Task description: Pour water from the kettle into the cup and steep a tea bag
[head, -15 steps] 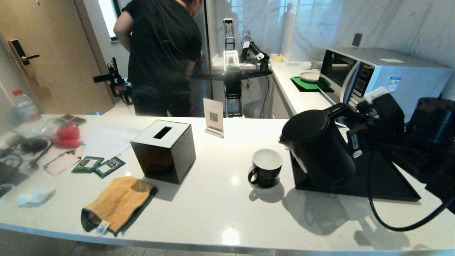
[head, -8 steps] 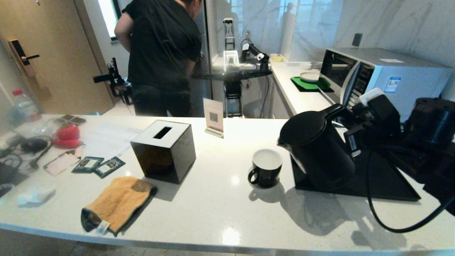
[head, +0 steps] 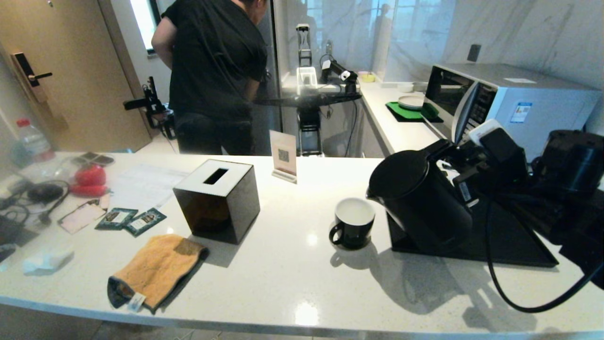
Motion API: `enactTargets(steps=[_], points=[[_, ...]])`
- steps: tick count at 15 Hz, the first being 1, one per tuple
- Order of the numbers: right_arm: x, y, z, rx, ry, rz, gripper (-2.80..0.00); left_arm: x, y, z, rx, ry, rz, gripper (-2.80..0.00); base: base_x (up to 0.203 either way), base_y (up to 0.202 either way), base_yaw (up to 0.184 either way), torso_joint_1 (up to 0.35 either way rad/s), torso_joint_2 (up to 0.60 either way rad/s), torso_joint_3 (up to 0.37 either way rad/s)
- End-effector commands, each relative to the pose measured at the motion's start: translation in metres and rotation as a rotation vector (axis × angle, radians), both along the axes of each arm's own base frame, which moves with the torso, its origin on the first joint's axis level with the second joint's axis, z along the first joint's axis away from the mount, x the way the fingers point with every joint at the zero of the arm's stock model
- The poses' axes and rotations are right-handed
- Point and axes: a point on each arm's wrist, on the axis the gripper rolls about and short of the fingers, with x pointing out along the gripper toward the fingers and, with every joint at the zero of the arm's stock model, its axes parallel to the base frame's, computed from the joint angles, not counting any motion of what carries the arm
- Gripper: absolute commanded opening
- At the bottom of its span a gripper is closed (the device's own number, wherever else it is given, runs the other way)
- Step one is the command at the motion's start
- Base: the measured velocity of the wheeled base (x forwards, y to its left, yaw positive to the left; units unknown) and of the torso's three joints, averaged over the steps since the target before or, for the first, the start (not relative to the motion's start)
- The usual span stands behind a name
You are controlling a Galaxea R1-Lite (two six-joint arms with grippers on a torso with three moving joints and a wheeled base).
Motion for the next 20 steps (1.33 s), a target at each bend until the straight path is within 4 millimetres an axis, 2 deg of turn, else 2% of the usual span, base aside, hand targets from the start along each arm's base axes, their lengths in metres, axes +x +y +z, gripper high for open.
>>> enactTargets(steps=[1,20], points=[[-0.0005,0.0009,0.0018,-0.015,-0.012,0.001,-2.80,0.0001,0.0000,0.0001,0.000,0.001,0.000,-2.80,0.000,0.000,0.000,0.000,0.00,0.000],[0.0000,0.0052,0.0037,-0.139,-0.039,0.011,-2.80,0.0000,0.0000,0.0000,0.000,0.000,0.000,-2.80,0.000,0.000,0.000,0.000,0.00,0.000]])
